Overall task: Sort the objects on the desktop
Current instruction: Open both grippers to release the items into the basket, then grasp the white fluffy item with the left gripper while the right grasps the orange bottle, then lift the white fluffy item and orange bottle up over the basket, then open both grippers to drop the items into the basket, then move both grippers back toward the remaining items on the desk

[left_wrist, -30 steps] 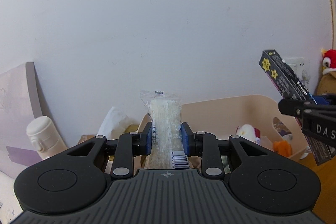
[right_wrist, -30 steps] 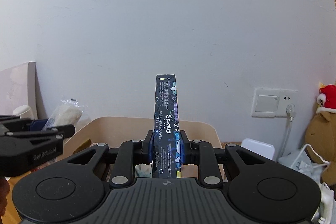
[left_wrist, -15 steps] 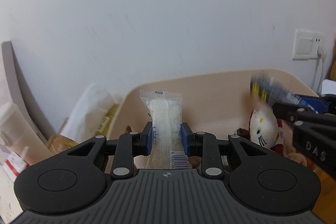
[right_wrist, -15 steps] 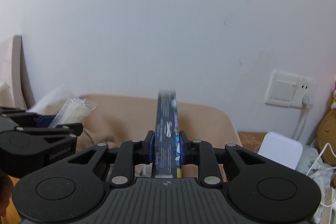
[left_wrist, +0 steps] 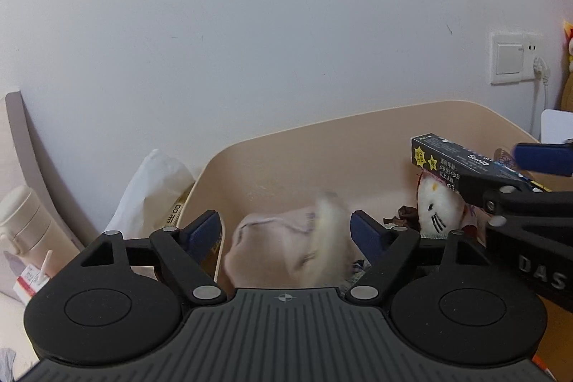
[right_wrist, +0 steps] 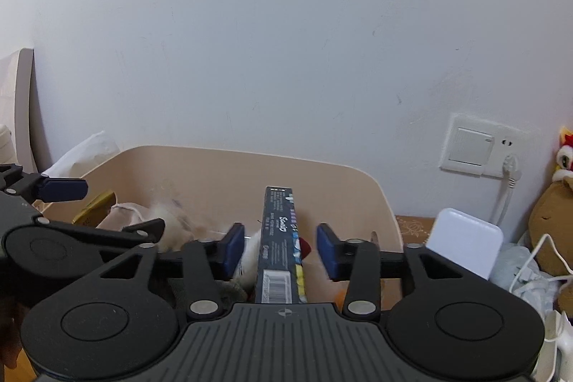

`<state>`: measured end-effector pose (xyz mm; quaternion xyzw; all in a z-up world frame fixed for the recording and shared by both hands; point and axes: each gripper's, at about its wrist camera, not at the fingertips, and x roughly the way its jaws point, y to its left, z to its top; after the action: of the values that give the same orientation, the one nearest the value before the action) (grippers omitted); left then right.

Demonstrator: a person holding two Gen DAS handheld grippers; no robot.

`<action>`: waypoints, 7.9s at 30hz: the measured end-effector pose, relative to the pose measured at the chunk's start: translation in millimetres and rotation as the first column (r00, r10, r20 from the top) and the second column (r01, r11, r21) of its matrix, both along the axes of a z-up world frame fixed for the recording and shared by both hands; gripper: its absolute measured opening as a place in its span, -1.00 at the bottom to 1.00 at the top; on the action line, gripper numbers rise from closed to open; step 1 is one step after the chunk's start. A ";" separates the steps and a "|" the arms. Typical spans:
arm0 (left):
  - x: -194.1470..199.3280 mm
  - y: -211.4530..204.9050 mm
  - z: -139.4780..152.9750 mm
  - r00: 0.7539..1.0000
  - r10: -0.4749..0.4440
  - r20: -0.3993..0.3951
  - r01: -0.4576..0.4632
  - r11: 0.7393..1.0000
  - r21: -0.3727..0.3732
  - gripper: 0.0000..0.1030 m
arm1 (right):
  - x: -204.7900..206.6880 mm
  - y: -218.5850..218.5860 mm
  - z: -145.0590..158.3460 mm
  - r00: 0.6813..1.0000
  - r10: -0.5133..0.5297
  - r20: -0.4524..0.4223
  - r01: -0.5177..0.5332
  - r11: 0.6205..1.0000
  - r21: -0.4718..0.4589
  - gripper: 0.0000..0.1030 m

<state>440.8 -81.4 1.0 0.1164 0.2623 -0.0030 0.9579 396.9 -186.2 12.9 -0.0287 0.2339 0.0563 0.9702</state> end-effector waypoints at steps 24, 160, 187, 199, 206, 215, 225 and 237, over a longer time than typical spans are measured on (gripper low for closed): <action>-108.7 6.0 22.8 0.997 -0.073 -0.014 0.072 0.996 -0.054 0.66 | -112.5 -34.9 16.8 0.994 -0.061 0.096 0.055 0.997 0.058 1.00; -155.3 52.6 50.6 0.997 -0.028 0.079 0.051 0.950 -0.308 -0.67 | -183.2 -45.8 31.6 0.975 -0.004 0.223 -0.010 0.998 0.059 -0.32; -22.1 31.1 27.3 0.999 -0.029 -0.023 0.024 0.982 -0.189 -0.66 | -23.6 4.7 16.5 0.993 0.114 0.010 -0.113 0.991 -0.073 -0.32; -21.0 36.4 18.6 0.999 -0.042 0.004 0.042 0.981 -0.188 0.61 | -34.8 4.2 11.8 0.994 0.104 -0.022 -0.105 0.993 -0.061 -0.03; -31.4 41.9 22.6 0.999 -0.038 0.007 0.039 0.982 -0.183 0.64 | -50.3 1.1 21.8 0.995 0.102 0.011 -0.102 0.994 -0.043 0.53; -62.2 50.8 35.0 0.999 -0.031 0.019 0.034 0.982 -0.184 0.66 | -64.6 -13.4 37.0 0.994 0.099 0.042 -0.101 0.994 0.030 1.00; -109.8 57.8 50.5 0.999 -0.043 0.021 0.046 0.984 -0.174 0.66 | -108.6 -18.5 54.2 0.994 0.090 0.056 -0.093 0.994 0.054 1.00; -174.5 57.2 54.3 0.997 -0.076 0.007 0.076 0.988 -0.134 0.66 | -179.7 -36.8 62.1 0.991 0.099 0.092 -0.110 0.986 0.125 1.00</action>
<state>266.3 -24.2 55.4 0.0615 0.2561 -0.0570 0.9630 217.2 -223.0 75.0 0.0198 0.1863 0.1210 0.9748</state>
